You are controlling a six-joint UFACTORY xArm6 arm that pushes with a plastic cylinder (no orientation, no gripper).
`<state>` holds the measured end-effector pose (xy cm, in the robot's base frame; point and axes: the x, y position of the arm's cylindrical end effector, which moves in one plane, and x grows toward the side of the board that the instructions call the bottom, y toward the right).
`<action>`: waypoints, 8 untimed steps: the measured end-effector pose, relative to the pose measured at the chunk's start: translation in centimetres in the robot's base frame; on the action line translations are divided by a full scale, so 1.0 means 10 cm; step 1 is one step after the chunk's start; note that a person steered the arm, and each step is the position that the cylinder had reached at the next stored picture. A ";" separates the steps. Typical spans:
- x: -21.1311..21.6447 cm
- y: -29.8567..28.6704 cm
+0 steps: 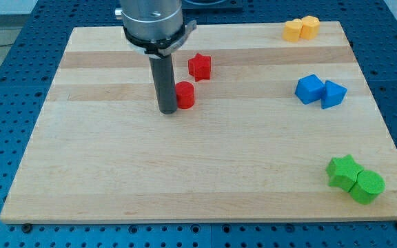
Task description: Push red circle diagonally above red star
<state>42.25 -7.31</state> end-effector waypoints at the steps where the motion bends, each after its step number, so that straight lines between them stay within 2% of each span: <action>1: -0.17 0.33; 2: -0.38 0.59; 3: -0.36 0.60; 4: -0.07 0.82; 8: -1.21 0.75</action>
<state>30.19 0.22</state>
